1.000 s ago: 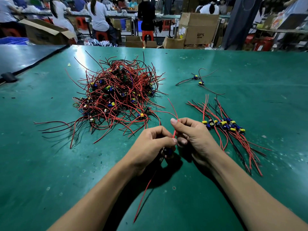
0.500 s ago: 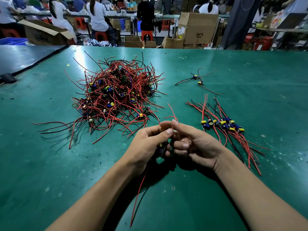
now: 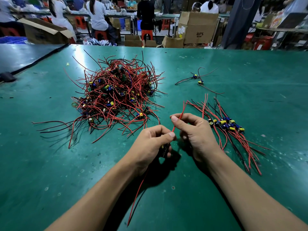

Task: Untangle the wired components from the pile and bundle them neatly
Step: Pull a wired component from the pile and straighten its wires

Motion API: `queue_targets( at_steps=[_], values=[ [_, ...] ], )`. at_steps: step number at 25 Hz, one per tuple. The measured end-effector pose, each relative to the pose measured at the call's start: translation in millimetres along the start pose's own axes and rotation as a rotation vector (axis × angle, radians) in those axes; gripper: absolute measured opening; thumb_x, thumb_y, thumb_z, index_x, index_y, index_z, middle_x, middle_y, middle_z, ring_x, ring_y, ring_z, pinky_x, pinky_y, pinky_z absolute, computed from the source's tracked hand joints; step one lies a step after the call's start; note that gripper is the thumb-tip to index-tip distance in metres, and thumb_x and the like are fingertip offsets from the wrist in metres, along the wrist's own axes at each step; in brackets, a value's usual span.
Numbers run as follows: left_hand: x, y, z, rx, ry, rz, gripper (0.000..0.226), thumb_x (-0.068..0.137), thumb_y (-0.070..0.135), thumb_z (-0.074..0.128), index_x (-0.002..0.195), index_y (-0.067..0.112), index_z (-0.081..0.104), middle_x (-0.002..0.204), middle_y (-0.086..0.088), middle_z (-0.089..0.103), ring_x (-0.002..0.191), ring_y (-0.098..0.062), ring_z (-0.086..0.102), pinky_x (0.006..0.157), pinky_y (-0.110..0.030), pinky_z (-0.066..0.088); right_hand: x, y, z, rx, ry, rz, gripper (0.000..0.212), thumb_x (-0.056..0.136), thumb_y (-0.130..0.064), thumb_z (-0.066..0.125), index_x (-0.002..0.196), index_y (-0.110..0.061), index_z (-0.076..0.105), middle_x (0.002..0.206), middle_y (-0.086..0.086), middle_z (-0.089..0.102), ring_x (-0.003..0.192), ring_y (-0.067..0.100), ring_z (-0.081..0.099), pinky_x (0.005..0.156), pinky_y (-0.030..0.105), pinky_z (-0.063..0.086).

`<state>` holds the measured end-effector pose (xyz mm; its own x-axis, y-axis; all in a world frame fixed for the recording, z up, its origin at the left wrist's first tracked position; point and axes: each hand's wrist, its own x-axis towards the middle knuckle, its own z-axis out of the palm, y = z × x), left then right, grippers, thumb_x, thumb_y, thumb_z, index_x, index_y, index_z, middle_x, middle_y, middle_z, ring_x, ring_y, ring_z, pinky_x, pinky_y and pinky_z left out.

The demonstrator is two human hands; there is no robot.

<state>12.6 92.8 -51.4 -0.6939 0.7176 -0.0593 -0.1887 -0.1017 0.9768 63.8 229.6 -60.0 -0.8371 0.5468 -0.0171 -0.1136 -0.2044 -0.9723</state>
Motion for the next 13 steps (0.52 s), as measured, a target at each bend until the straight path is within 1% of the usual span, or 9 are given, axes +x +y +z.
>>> queue_targets(
  at_steps=[1, 3, 5, 6, 7, 9, 10, 11, 13],
  values=[
    [-0.1, -0.2, 0.5, 0.021, -0.006, 0.009, 0.013, 0.092, 0.004, 0.059, 0.079, 0.002, 0.058, 0.058, -0.007, 0.052, 0.047, -0.013, 0.050, 0.046, -0.021, 0.046, 1.7, -1.3, -2.7, -0.086, 0.056, -0.069, 0.015, 0.077, -0.029, 0.082, 0.079, -0.017, 0.074, 0.043, -0.008, 0.042, 0.034, 0.003, 0.031, 0.038, 0.016, 0.021],
    [-0.4, -0.1, 0.3, 0.054, -0.014, 0.013, 0.012, 0.092, 0.004, 0.059, 0.080, 0.000, 0.059, 0.054, -0.005, 0.052, 0.046, -0.013, 0.050, 0.046, -0.021, 0.046, 6.4, -1.2, -7.4, -0.277, 0.153, -0.212, 0.021, 0.084, -0.030, 0.080, 0.070, -0.019, 0.069, 0.042, -0.015, 0.046, 0.037, 0.001, 0.039, 0.042, 0.009, 0.028],
    [-1.5, 0.0, -0.7, 0.075, -0.014, 0.012, 0.013, 0.092, 0.006, 0.060, 0.080, 0.002, 0.061, 0.058, -0.008, 0.055, 0.047, -0.015, 0.050, 0.048, -0.021, 0.046, 6.9, 0.1, -8.4, -0.369, 0.204, -0.273, 0.032, 0.085, -0.036, 0.078, 0.061, -0.022, 0.063, 0.042, -0.015, 0.045, 0.040, 0.002, 0.038, 0.047, 0.015, 0.029],
    [-2.3, -0.1, -0.6, 0.088, -0.010, 0.017, 0.013, 0.092, 0.006, 0.060, 0.080, 0.003, 0.063, 0.063, -0.012, 0.057, 0.047, -0.015, 0.050, 0.048, -0.022, 0.046, 6.5, 1.2, -8.7, -0.363, 0.202, -0.264, 0.034, 0.086, -0.039, 0.077, 0.060, -0.022, 0.061, 0.043, -0.013, 0.044, 0.040, 0.003, 0.035, 0.046, 0.018, 0.029],
    [-3.1, -0.2, -0.3, 0.106, 0.001, 0.026, 0.013, 0.092, 0.007, 0.060, 0.080, 0.004, 0.065, 0.071, -0.020, 0.060, 0.048, -0.016, 0.050, 0.049, -0.022, 0.046, 6.2, 2.4, -9.2, -0.322, 0.182, -0.226, 0.036, 0.086, -0.041, 0.076, 0.061, -0.021, 0.060, 0.043, -0.011, 0.042, 0.038, 0.005, 0.033, 0.045, 0.018, 0.027],
    [-3.8, -0.6, 0.2, 0.140, 0.050, 0.051, 0.013, 0.092, 0.006, 0.061, 0.081, 0.008, 0.068, 0.089, -0.035, 0.062, 0.046, -0.015, 0.049, 0.048, -0.023, 0.044, 4.9, 2.4, -10.6, -0.214, 0.118, -0.101, 0.038, 0.086, -0.043, 0.075, 0.063, -0.020, 0.056, 0.044, -0.001, 0.039, 0.034, 0.014, 0.030, 0.042, 0.016, 0.025],
    [-3.5, -0.7, -0.6, 0.154, 0.081, 0.064, 0.013, 0.091, 0.006, 0.062, 0.080, 0.009, 0.069, 0.093, -0.039, 0.062, 0.044, -0.015, 0.048, 0.047, -0.022, 0.042, 4.2, 2.2, -11.0, -0.170, 0.077, -0.035, 0.038, 0.086, -0.044, 0.075, 0.064, -0.020, 0.055, 0.044, 0.002, 0.038, 0.034, 0.015, 0.029, 0.043, 0.018, 0.025],
    [-2.8, -1.1, -1.6, 0.161, 0.102, 0.074, 0.013, 0.090, 0.006, 0.063, 0.080, 0.009, 0.070, 0.092, -0.039, 0.062, 0.042, -0.015, 0.048, 0.046, -0.021, 0.041, 3.6, 1.9, -12.0, -0.126, 0.031, 0.017, 0.038, 0.085, -0.044, 0.076, 0.064, -0.021, 0.054, 0.045, 0.003, 0.038, 0.035, 0.015, 0.029, 0.045, 0.019, 0.026],
    [-1.9, -2.0, -2.8, 0.156, 0.104, 0.087, 0.010, 0.090, 0.008, 0.065, 0.083, 0.010, 0.072, 0.074, -0.031, 0.064, 0.040, -0.014, 0.048, 0.044, -0.019, 0.039, 3.0, 1.0, -13.1, -0.031, -0.073, 0.078, 0.033, 0.080, -0.042, 0.080, 0.065, -0.024, 0.058, 0.049, -0.001, 0.040, 0.038, 0.016, 0.034, 0.047, 0.023, 0.025]
  ],
)
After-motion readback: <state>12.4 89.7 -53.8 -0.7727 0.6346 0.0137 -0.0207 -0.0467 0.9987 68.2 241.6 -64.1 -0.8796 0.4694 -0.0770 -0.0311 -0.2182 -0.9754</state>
